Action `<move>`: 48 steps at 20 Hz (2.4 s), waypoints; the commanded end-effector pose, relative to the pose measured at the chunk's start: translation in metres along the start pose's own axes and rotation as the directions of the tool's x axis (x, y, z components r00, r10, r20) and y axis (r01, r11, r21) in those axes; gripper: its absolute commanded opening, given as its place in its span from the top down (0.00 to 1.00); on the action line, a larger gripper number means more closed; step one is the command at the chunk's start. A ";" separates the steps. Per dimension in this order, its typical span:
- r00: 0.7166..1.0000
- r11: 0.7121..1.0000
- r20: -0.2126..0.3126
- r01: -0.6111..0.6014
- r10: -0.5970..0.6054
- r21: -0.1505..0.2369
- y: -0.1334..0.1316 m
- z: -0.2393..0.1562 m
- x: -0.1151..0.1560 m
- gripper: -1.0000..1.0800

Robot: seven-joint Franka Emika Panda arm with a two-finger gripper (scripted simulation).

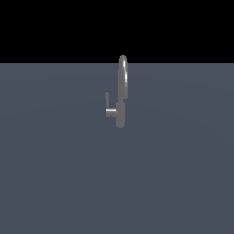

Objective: Turn on the faucet by rotating a designated handle.

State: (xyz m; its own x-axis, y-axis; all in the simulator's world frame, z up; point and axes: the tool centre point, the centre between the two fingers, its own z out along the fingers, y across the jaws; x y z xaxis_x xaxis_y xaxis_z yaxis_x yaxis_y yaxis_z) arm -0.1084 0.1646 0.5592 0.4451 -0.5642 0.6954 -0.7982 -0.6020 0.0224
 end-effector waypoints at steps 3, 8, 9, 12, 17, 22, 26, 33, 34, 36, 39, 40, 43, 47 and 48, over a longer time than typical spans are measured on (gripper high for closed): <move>0.997 0.997 -0.040 -0.065 0.063 -0.042 -0.033 0.032 -0.010 1.00; 0.989 0.987 -0.074 -0.132 0.125 -0.090 -0.066 0.080 -0.024 1.00; 0.987 0.984 -0.080 -0.145 0.137 -0.100 -0.072 0.091 -0.026 1.00; 0.981 0.974 -0.094 -0.184 0.172 -0.130 -0.088 0.127 -0.035 1.00; 0.967 0.951 -0.109 -0.248 0.232 -0.183 -0.107 0.196 -0.051 1.00; 0.949 0.918 -0.114 -0.313 0.294 -0.242 -0.115 0.273 -0.069 1.00; 0.932 0.887 -0.114 -0.362 0.343 -0.288 -0.114 0.333 -0.085 1.00; 0.906 0.838 -0.110 -0.420 0.409 -0.348 -0.103 0.406 -0.107 1.00; 0.903 0.833 -0.110 -0.426 0.415 -0.354 -0.102 0.413 -0.110 1.00; 0.898 0.823 -0.109 -0.436 0.427 -0.364 -0.099 0.425 -0.114 1.00; 0.893 0.814 -0.109 -0.445 0.438 -0.374 -0.096 0.436 -0.118 1.00; 0.892 0.812 -0.108 -0.446 0.440 -0.376 -0.095 0.438 -0.119 1.00; 0.891 0.811 -0.108 -0.448 0.441 -0.377 -0.095 0.440 -0.119 1.00; 0.891 0.811 -0.109 -0.447 0.441 -0.378 -0.093 0.438 -0.120 1.00; 0.891 0.811 -0.109 -0.447 0.441 -0.378 -0.091 0.437 -0.120 1.00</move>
State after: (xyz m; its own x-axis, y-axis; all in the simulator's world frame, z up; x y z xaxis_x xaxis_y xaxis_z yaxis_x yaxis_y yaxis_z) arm 0.0901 0.0398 0.1592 0.0000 -0.7064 0.7078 -0.9995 -0.0215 -0.0214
